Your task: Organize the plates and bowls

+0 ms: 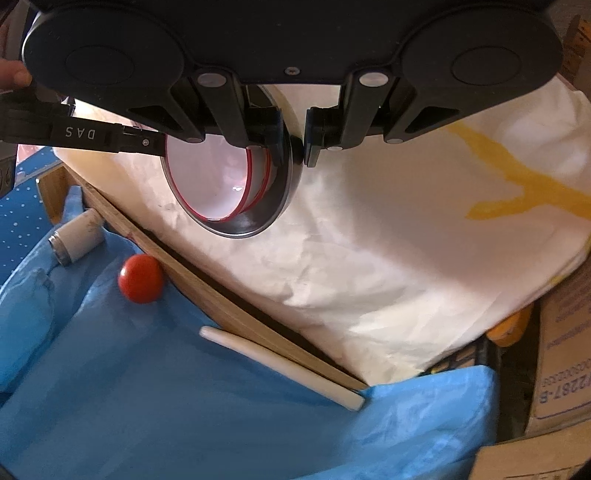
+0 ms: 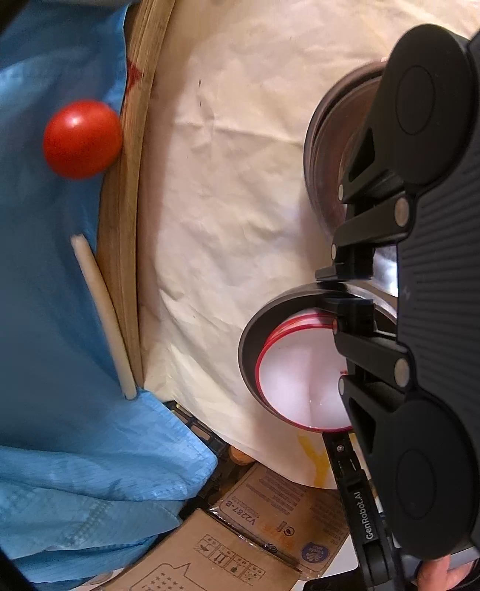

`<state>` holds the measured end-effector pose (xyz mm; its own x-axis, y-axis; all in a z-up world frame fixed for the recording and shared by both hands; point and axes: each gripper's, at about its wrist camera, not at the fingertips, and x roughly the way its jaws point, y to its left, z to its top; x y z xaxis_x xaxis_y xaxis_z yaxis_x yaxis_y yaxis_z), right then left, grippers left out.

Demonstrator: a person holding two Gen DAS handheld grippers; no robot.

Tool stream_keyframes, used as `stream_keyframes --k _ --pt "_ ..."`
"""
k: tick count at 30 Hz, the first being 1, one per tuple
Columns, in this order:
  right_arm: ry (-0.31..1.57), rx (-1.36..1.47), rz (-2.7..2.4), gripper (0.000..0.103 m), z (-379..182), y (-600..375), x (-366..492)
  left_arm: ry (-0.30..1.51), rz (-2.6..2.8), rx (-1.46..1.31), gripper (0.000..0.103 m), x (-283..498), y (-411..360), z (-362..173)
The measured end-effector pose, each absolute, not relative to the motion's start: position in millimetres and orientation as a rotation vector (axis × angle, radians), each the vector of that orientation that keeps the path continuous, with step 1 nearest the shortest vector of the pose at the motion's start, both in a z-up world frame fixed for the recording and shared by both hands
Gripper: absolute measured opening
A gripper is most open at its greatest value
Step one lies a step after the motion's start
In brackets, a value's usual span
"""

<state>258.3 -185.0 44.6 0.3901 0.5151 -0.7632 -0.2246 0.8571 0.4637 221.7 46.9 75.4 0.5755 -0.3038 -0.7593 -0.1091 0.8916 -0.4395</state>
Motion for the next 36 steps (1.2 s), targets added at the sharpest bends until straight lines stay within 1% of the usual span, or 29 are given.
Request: stream_keyframes --k 20,36 --pt "1.046 0.371 0.380 0.010 44 -262 217 0.985 -0.233 -0.422 0.009 212 -23 78" --pt "1.068 0.413 0.366 0.010 29 -285 208 1.011 -0.245 -0.359 0.009 209 -49 69"
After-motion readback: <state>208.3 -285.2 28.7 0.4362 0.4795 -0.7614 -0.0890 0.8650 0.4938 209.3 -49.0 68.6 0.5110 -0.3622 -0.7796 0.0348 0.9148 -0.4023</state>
